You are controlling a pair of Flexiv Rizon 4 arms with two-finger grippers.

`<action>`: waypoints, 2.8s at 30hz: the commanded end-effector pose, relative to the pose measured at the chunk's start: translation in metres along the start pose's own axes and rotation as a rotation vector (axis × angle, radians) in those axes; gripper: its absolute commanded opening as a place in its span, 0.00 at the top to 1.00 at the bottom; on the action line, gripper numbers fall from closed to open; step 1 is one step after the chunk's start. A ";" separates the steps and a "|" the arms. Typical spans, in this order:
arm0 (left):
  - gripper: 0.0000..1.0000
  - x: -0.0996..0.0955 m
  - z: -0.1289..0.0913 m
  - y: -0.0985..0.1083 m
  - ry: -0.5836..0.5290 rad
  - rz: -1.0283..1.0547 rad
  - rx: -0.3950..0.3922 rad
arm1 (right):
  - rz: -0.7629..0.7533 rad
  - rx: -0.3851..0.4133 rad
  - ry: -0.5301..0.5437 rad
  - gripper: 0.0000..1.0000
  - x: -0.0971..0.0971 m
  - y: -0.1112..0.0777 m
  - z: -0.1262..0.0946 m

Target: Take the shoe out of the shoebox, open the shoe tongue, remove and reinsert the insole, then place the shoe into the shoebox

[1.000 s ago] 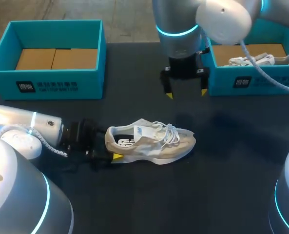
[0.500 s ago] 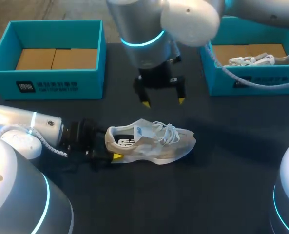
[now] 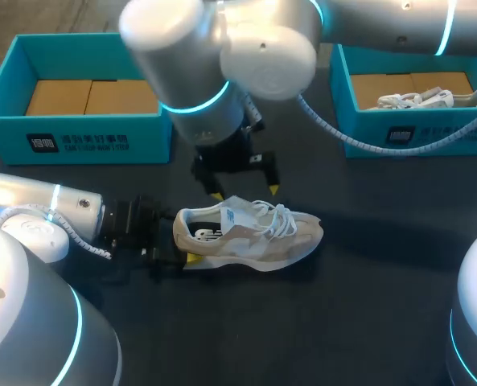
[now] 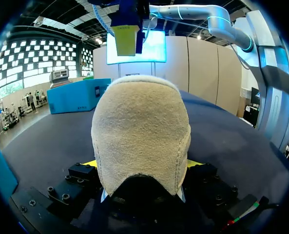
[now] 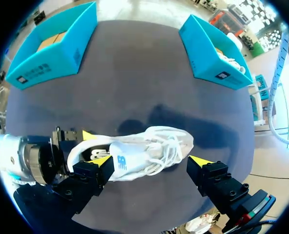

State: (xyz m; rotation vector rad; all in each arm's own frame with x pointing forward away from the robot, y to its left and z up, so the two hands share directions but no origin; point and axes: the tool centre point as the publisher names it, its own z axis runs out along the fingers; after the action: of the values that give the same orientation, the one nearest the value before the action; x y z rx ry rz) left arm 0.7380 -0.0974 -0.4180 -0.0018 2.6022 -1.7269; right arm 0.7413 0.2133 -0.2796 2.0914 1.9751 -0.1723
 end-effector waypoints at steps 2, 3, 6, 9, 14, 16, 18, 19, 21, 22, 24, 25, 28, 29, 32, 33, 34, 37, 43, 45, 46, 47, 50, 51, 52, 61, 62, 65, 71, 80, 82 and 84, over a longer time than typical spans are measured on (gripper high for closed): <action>1.00 -0.001 -0.002 0.003 0.001 0.000 -0.003 | 0.011 0.009 -0.039 0.00 0.025 -0.013 0.008; 1.00 -0.001 -0.002 0.003 0.001 0.000 -0.003 | 0.011 0.009 -0.045 0.00 0.027 -0.014 0.008; 1.00 -0.001 -0.002 0.003 0.001 0.000 -0.003 | 0.011 0.009 -0.038 0.00 0.033 -0.016 0.011; 1.00 -0.001 -0.002 0.003 0.001 0.000 -0.003 | 0.017 0.012 -0.022 0.00 0.038 -0.018 0.014; 1.00 -0.001 -0.002 0.003 0.001 0.000 -0.003 | 0.009 0.007 -0.042 0.00 0.047 -0.022 0.018; 1.00 -0.001 -0.002 0.003 0.001 0.000 -0.003 | 0.009 0.023 -0.098 0.00 0.050 -0.024 0.022; 1.00 -0.001 -0.002 0.003 0.001 0.000 -0.003 | 0.010 0.022 -0.098 0.00 0.052 -0.025 0.028; 1.00 -0.001 -0.002 0.003 0.001 0.000 -0.003 | 0.015 0.025 -0.097 0.00 0.052 -0.026 0.031; 1.00 -0.001 -0.002 0.003 0.001 0.000 -0.003 | 0.029 0.026 -0.088 0.00 0.053 -0.027 0.036; 1.00 -0.001 -0.002 0.003 0.001 0.000 -0.003 | 0.032 0.027 -0.087 0.00 0.054 -0.027 0.039; 1.00 -0.001 -0.002 0.003 0.001 0.000 -0.003 | 0.029 0.030 -0.085 0.00 0.057 -0.027 0.044; 1.00 -0.001 -0.002 0.003 0.001 0.000 -0.003 | 0.028 0.031 -0.086 0.00 0.057 -0.027 0.046; 1.00 -0.001 -0.002 0.003 0.001 0.000 -0.003 | 0.040 0.039 -0.088 0.00 0.057 -0.028 0.054; 1.00 -0.001 -0.002 0.003 0.001 0.000 -0.003 | 0.054 0.046 -0.095 0.00 0.056 -0.028 0.057; 1.00 -0.001 -0.002 0.003 0.001 0.000 -0.003 | 0.076 0.044 -0.108 0.00 0.051 -0.028 0.059; 1.00 -0.001 -0.002 0.003 0.001 0.000 -0.003 | 0.079 0.043 -0.107 0.00 0.050 -0.029 0.059; 1.00 -0.001 -0.002 0.003 0.001 0.000 -0.003 | 0.084 0.042 -0.113 0.00 0.048 -0.029 0.059; 1.00 -0.001 -0.002 0.003 0.001 0.000 -0.003 | 0.094 0.045 -0.132 0.00 0.042 -0.029 0.060; 1.00 -0.001 -0.002 0.003 0.001 0.000 -0.003 | 0.115 0.038 -0.145 0.00 0.029 -0.028 0.065; 1.00 -0.001 -0.002 0.003 0.001 0.000 -0.003 | 0.112 0.041 -0.155 0.00 0.026 -0.028 0.070; 1.00 -0.001 -0.002 0.003 0.001 0.000 -0.003 | 0.110 0.044 -0.158 0.00 0.025 -0.027 0.072; 1.00 -0.001 -0.002 0.003 0.001 0.000 -0.003 | 0.109 0.050 -0.162 0.00 0.024 -0.027 0.074; 1.00 -0.001 -0.002 0.003 0.001 0.000 -0.003 | 0.130 0.067 -0.178 0.00 0.018 -0.027 0.077; 1.00 -0.001 -0.002 0.003 0.001 0.000 -0.003 | 0.136 0.066 -0.180 0.00 0.016 -0.028 0.075; 1.00 -0.001 -0.002 0.003 0.001 0.000 -0.003 | 0.140 0.062 -0.185 0.00 0.014 -0.028 0.072; 1.00 -0.001 -0.002 0.003 0.001 0.000 -0.003 | 0.166 0.056 -0.226 0.42 -0.007 -0.031 0.057; 1.00 -0.001 -0.002 0.003 0.001 0.000 -0.003 | 0.167 0.055 -0.226 0.41 -0.008 -0.031 0.056; 1.00 -0.001 -0.002 0.003 0.001 0.000 -0.003 | 0.169 0.050 -0.235 0.51 -0.012 -0.030 0.053; 1.00 -0.001 -0.002 0.003 0.001 0.000 -0.003 | 0.160 0.046 -0.234 0.76 -0.017 -0.027 0.052; 1.00 -0.001 -0.002 0.003 0.001 0.000 -0.003 | 0.174 0.048 -0.271 0.98 -0.042 -0.024 0.050; 1.00 -0.001 -0.002 0.003 0.001 0.000 -0.003 | 0.181 0.049 -0.274 1.00 -0.050 -0.022 0.052; 1.00 -0.001 -0.002 0.003 0.001 0.000 -0.003 | 0.188 0.052 -0.278 1.00 -0.058 -0.020 0.055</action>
State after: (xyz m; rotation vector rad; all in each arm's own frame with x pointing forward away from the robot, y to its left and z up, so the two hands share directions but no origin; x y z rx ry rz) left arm 0.7380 -0.0976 -0.4178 -0.0014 2.6022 -1.7273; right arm 0.7257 0.1564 -0.3191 1.9561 1.8550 -0.5402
